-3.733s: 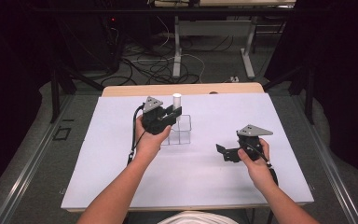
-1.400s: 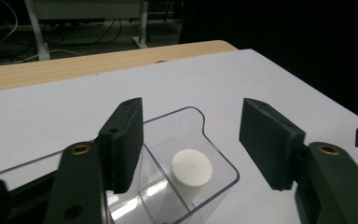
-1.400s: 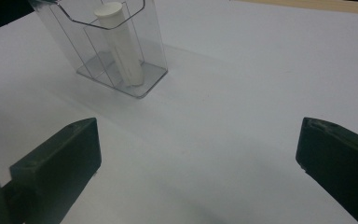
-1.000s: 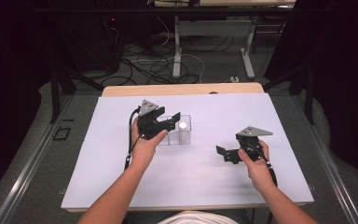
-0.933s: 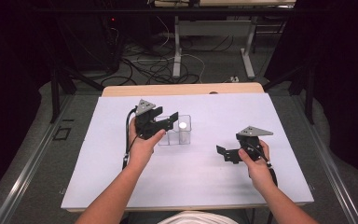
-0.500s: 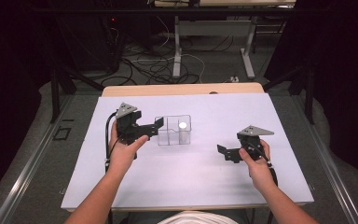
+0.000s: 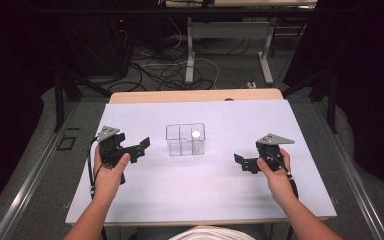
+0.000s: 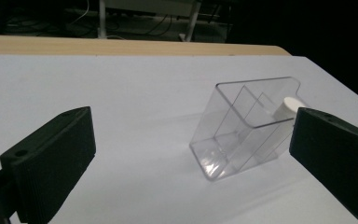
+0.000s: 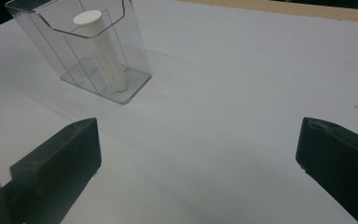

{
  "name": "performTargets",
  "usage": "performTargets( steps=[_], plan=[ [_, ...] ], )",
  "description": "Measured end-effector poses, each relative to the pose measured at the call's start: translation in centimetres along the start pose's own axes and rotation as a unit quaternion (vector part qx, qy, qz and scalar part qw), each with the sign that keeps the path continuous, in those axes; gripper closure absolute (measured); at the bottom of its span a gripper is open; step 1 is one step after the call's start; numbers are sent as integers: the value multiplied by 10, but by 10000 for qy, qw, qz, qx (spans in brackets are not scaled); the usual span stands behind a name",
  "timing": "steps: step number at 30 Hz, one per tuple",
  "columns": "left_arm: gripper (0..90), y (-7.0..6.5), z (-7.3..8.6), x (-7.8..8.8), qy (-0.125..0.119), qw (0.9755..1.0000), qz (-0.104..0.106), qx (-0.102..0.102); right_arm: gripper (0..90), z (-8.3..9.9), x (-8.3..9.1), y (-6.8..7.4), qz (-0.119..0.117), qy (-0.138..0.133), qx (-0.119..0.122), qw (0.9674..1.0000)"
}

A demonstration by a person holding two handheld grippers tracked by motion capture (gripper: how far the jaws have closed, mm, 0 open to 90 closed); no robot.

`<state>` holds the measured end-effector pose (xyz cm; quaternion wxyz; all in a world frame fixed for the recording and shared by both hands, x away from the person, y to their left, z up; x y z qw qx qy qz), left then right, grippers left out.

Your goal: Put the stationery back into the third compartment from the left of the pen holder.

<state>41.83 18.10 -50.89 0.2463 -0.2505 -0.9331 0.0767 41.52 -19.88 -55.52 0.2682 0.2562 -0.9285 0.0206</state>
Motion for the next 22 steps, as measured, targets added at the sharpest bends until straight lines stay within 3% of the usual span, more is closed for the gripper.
performTargets(
  steps=[4, 10, 12, 22],
  plan=[
    [1, 16, 11, 6, -42, 9997, -195, 106, 0, 1, -1, -1, 18, 48, 2, 10000],
    [1, 35, 31, 9, 105, 9987, -493, -28, 0, 3, -2, -3, 55, 76, 32, 10000],
    [1, 38, 34, 7, 108, 9987, -493, 70, 0, 3, -2, -3, 45, 90, 13, 9999],
    [1, 43, 44, 0, 267, 9983, -515, 61, 0, 9, -3, -11, 155, 258, 5, 9995]
  ],
)
Point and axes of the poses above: each handheld gripper's, and its own axes: x roughly backward along the jaws, z roughly out of its underside, y roughly to its left, the point moved 8 cm from there along -x, roughly forward along the jaws, and after that the axes turned 3 degrees about z, right-handed, at the moved point
